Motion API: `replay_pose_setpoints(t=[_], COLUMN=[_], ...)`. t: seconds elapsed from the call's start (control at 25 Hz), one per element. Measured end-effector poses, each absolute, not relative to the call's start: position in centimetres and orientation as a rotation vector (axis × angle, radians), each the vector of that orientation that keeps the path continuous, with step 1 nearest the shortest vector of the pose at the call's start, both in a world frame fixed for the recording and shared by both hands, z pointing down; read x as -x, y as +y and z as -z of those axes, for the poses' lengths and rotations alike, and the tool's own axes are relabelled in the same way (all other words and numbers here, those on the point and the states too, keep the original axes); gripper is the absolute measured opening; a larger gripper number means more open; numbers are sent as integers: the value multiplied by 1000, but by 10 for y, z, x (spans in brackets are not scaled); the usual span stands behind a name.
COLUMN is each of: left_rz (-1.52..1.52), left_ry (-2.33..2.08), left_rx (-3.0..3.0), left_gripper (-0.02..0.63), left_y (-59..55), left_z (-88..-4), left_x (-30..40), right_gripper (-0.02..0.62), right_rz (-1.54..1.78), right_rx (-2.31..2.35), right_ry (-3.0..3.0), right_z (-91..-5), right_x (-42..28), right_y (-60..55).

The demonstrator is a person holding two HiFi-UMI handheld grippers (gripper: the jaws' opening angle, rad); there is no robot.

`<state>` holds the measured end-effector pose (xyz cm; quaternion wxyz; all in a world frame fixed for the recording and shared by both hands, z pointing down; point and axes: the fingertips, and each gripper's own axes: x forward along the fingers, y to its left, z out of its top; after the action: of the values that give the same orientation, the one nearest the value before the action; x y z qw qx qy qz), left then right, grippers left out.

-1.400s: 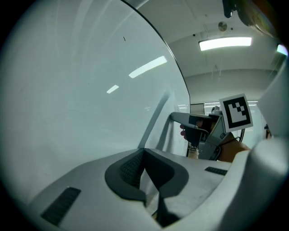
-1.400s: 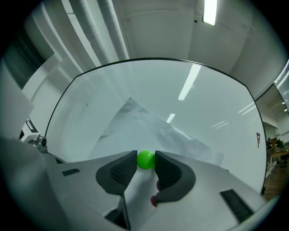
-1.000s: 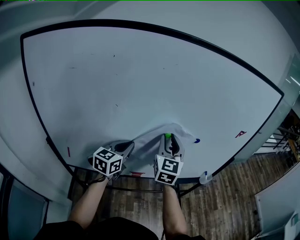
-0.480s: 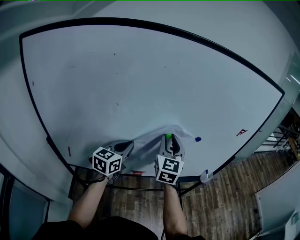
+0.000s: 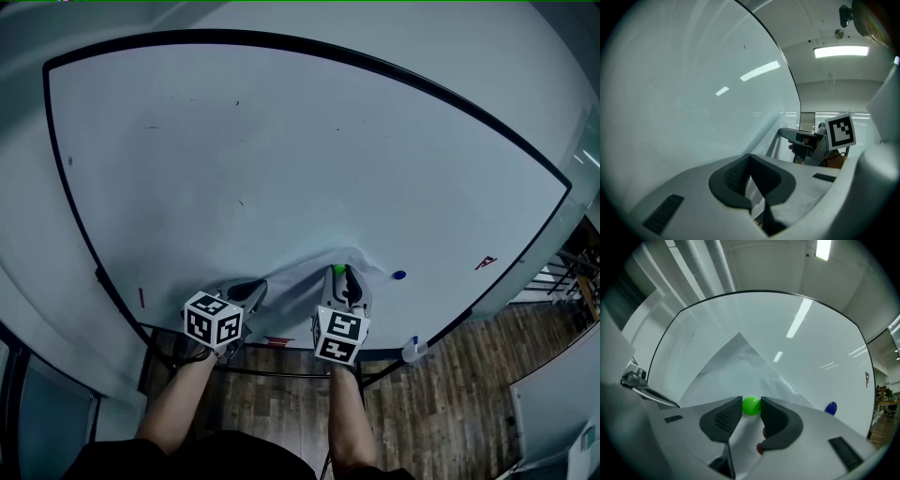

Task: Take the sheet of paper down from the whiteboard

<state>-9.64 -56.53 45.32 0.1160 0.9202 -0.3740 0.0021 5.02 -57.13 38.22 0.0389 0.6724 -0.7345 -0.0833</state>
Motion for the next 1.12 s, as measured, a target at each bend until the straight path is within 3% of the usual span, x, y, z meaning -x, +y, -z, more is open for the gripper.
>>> replay_pose_setpoints(t=[1.12], left_rz=[28], left_ry=[-1137], left_rx=[-2601], left_gripper=[21], left_y=[-561], left_z=[-461], left_x=[116], right_gripper=[132], right_rz=[243], right_rx=[-2039], right_ry=[-2265], right_z=[-386], right_x=[-59], right_y=[-570])
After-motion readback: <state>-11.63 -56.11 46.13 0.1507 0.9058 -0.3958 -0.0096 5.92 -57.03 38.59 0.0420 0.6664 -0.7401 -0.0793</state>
